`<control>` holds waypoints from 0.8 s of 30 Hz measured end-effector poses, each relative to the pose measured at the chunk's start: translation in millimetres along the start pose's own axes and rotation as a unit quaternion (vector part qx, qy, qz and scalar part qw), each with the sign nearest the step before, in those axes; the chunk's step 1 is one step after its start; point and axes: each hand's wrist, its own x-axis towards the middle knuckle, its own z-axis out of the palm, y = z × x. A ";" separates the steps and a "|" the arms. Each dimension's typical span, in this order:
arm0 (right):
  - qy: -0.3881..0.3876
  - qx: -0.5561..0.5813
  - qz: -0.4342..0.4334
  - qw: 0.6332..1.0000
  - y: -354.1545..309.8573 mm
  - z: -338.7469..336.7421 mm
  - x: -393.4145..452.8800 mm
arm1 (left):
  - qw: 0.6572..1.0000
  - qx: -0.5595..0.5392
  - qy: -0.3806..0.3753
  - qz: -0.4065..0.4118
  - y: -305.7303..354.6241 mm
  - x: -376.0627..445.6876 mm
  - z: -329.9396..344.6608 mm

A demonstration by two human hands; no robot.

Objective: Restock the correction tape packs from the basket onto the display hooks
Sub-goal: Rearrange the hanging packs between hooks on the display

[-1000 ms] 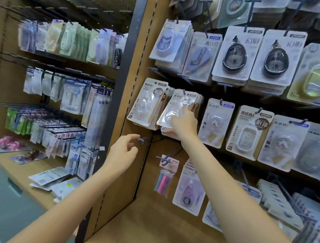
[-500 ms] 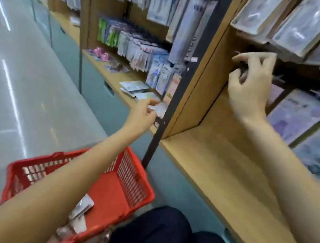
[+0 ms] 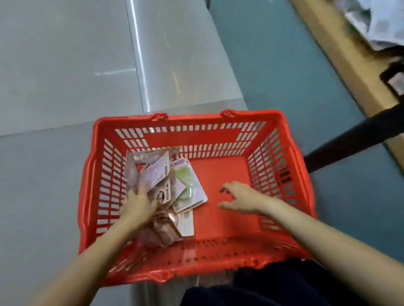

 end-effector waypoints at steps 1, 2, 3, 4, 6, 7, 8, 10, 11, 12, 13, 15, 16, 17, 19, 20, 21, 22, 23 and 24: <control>-0.015 0.037 0.005 0.999 -4.1 10.9 19.9 | 1.000 0.000 -0.005 0.019 -2.1 2.4 3.8; -0.024 0.087 0.018 0.996 -8.8 22.6 38.0 | 0.999 0.001 -0.006 0.043 -1.7 4.6 4.0; -0.022 0.140 0.030 0.989 -12.9 34.9 56.1 | 0.998 0.000 0.007 0.067 -1.1 7.4 2.4; -0.014 0.195 0.043 0.980 -17.2 47.6 72.2 | 0.996 0.000 0.027 0.090 0.2 10.1 -0.9; 0.026 0.298 0.043 0.953 -25.1 74.4 96.6 | 0.989 0.009 0.067 0.135 3.9 17.7 -6.6; 0.052 0.337 0.041 0.939 -30.6 82.0 101.1 | 0.986 0.018 0.073 0.151 6.1 22.2 -8.6; 0.074 0.382 0.045 0.920 -37.1 84.7 100.4 | 0.985 0.029 0.067 0.159 8.8 26.7 -9.7; 0.083 0.475 0.065 0.874 -41.4 83.2 98.6 | 0.987 0.040 0.052 0.147 15.1 35.8 -9.0; 0.086 0.512 0.069 0.852 -39.2 76.6 94.6 | 0.990 0.037 0.045 0.129 19.1 38.5 -8.5; 0.097 0.533 0.082 0.837 -32.3 68.3 90.2 | 0.993 0.031 0.037 0.111 24.5 38.2 -9.8; 0.116 0.539 0.086 0.830 -23.2 55.9 83.7 | 0.994 0.020 0.036 0.103 29.1 36.7 -10.6; 0.116 0.516 0.084 0.844 -2.6 20.6 57.2 | 0.992 0.002 0.054 0.117 40.0 28.5 -15.3; 0.102 0.511 0.083 0.850 7.9 1.2 38.9 | 0.989 -0.014 0.067 0.128 46.1 22.8 -18.3; 0.089 0.517 0.077 0.848 15.3 -18.8 16.7 | 0.987 -0.042 0.073 0.136 56.3 15.4 -22.9; 0.093 0.561 0.045 0.821 22.6 -53.1 -29.8 | 0.973 -0.193 0.011 0.123 89.7 -6.7 -38.1; 0.112 0.589 0.025 0.800 22.7 -66.5 -52.9 | 0.946 -0.298 -0.067 0.113 114.7 -24.1 -48.4; 0.138 0.611 0.010 0.779 20.7 -78.1 -77.5 | 0.900 -0.386 -0.174 0.103 141.0 -42.6 -57.3; 0.167 0.627 -0.001 0.761 17.1 -88.2 -103.5 | 0.853 -0.435 -0.263 0.118 167.2 -60.6 -66.1; 0.196 0.637 -0.012 0.746 14.3 -97.8 -129.9 | 0.820 -0.449 -0.311 0.170 191.7 -76.4 -73.4; 0.224 0.644 -0.020 0.732 12.0 -105.7 -158.5 | 0.795 -0.454 -0.333 0.225 214.6 -93.4 -81.3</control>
